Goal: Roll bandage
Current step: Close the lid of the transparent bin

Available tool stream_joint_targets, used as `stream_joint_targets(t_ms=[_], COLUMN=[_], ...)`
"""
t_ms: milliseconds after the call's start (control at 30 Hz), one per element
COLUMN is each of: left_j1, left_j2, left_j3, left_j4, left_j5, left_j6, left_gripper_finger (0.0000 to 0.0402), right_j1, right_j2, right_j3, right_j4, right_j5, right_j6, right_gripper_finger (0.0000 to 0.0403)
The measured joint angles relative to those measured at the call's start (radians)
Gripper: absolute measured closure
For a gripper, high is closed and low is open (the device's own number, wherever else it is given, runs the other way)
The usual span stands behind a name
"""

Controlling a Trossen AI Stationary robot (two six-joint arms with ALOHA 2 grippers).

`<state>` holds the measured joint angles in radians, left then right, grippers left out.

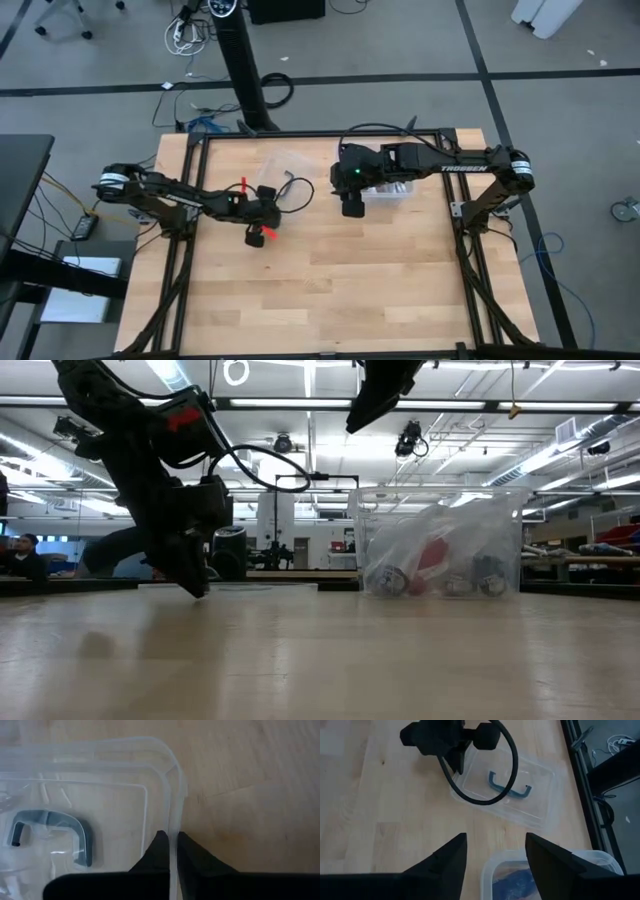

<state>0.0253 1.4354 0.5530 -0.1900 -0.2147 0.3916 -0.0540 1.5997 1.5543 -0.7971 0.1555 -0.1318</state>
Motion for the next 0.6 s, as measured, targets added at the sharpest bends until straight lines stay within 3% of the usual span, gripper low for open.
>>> stream_joint_targets(t_ms=[367, 600], left_j1=[-0.004, -0.031], left_j2=[-0.077, -0.229], left_j3=[0.104, 0.17], left_j4=[-0.14, -0.201], left_j5=[-0.02, -0.022], left_j6=[-0.086, -0.162], left_gripper_finger=[0.0393, 0.0394], right_j1=[0.014, 0.071], right_j2=[0.0, -0.006], right_j3=[0.0, 0.0], right_j4=[0.002, 0.025], right_j5=[-0.001, 0.032], right_j6=[0.0, -0.004], right_gripper_finger=[0.0213, 0.0214])
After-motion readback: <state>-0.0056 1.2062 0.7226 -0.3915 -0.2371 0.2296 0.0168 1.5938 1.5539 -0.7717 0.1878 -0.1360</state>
